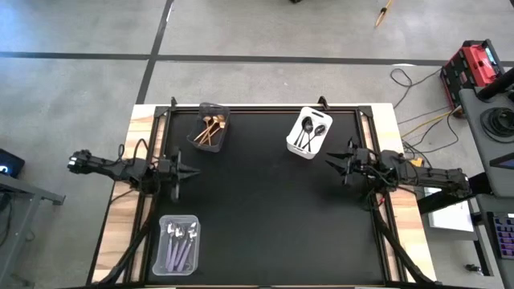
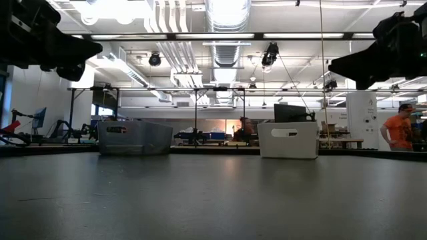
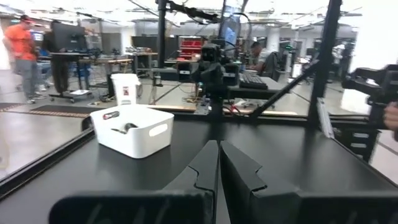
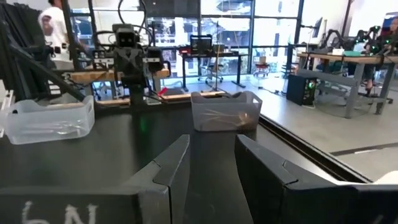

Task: Sort silverware by color (type)
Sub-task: Return to Home Position

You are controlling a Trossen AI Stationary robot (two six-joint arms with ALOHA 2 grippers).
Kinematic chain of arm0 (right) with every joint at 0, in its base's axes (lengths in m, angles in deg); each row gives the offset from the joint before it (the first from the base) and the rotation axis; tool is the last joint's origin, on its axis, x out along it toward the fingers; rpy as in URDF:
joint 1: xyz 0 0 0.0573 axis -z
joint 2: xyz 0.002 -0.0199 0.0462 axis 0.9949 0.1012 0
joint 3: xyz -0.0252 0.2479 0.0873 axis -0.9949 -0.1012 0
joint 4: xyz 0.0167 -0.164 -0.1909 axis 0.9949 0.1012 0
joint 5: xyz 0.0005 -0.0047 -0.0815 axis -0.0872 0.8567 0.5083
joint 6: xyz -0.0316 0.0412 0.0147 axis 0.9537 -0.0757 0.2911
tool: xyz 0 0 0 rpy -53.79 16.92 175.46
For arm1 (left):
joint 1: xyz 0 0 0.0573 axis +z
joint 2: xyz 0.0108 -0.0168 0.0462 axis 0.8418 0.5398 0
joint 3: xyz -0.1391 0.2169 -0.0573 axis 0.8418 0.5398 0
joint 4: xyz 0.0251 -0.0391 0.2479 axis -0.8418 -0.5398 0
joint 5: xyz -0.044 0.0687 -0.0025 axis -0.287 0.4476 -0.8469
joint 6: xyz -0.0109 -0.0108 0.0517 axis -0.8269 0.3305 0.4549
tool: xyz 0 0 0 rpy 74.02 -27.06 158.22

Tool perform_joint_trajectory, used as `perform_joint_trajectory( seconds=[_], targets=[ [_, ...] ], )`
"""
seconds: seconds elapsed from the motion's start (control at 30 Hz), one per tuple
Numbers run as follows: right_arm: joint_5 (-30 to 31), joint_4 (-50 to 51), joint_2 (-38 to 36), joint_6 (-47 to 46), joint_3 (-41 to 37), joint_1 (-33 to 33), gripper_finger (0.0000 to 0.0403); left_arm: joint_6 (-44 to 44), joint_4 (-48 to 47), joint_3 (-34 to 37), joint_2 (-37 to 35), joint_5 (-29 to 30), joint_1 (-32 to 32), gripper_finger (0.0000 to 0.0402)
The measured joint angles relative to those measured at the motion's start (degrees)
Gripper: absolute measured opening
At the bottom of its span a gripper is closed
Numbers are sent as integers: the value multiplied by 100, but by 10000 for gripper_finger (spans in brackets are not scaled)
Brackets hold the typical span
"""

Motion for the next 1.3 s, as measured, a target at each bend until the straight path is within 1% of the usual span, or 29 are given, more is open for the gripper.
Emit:
perform_joint_trajectory(
  seconds=[0.13, 0.4, 0.43, 0.5, 0.57, 0.63, 0.8, 1.3],
  targets=[
    [-73, -3, 62, 130, 0, 0, 118, 13, -29, 0, 9, -225, 2, 0],
    [1, 23, 64, 117, 0, 0, 118, 105, -24, 0, 2, -222, 9, 0],
    [24, 21, 64, 60, 0, 0, 118, 105, -24, 0, 4, -195, 9, 0],
    [35, 21, 64, -17, 0, 0, 118, 106, -31, -6, 13, 90, 9, 0],
    [39, 23, 64, 140, 0, 0, 118, 24, -30, -15, 33, 537, 9, 0],
    [50, 24, 64, 382, 0, 0, 118, -127, -22, -15, 48, 717, 13, 0],
    [54, 27, 64, 764, -2, 0, 118, -524, -19, -15, 96, 723, 8, 0],
    [62, 12, 64, 713, -4, 0, 118, -540, -13, -15, 103, 723, 7, 0]
  ],
)
